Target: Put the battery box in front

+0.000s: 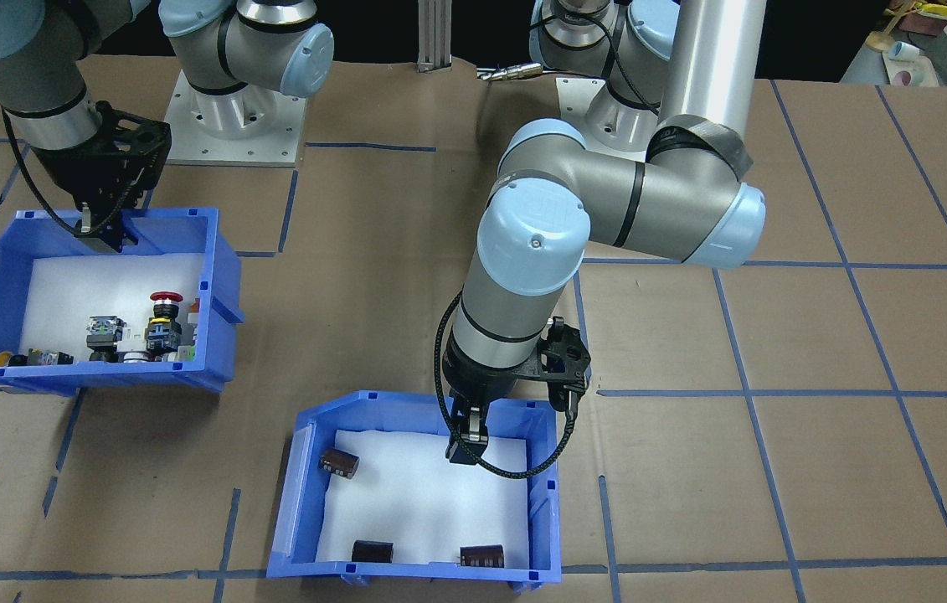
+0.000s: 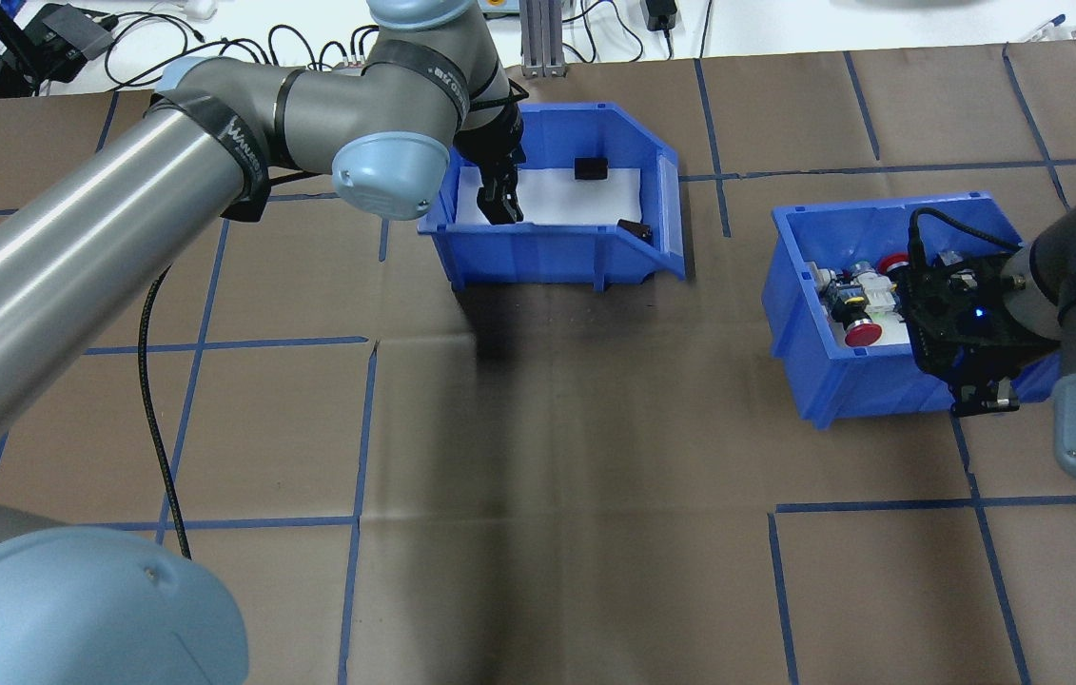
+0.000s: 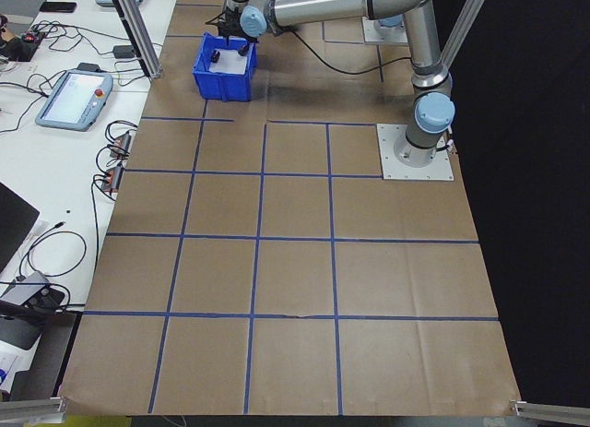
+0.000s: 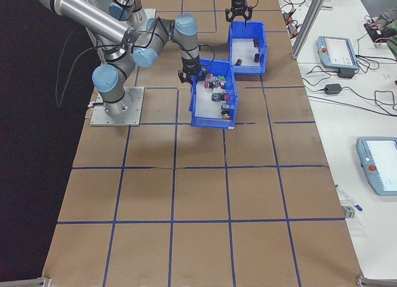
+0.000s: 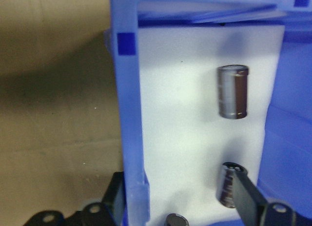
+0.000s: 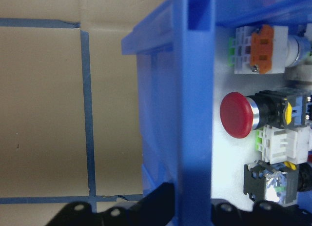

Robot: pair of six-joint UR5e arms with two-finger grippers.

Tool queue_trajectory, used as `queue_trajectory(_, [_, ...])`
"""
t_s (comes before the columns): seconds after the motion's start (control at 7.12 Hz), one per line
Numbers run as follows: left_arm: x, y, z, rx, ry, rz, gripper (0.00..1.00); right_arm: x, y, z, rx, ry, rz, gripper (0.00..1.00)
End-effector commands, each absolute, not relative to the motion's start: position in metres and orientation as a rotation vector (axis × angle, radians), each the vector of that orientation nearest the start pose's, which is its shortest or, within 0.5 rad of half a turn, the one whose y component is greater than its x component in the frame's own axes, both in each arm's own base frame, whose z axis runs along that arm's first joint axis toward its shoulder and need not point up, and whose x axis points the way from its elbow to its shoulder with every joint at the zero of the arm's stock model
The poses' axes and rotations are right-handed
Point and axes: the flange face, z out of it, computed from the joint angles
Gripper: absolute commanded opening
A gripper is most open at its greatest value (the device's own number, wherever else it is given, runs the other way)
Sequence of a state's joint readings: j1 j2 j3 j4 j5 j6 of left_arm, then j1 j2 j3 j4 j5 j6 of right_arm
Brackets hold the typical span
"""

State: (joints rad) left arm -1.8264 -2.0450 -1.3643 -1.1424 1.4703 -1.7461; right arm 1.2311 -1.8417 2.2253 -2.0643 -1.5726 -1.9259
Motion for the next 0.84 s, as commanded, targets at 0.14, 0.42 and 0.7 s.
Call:
queue_trajectory(0.14, [-0.286, -0.6, 0.413, -1.849, 2.667, 0.045, 0.8, 0.023, -0.346, 0.326, -2.308, 2.275, -0.092, 0.06])
queue_trajectory(0.42, [-0.246, -0.588, 0.443, -1.34, 2.916, -0.002, 0.85, 0.06, -0.334, 0.333, -2.303, 2.298, -0.131, 0.06])
queue_trajectory(0.7, [-0.218, -0.559, 0.471, -0.735, 3.011, -0.085, 0.93, 0.111, -0.322, 0.332, -2.276, 2.304, -0.15, 0.06])
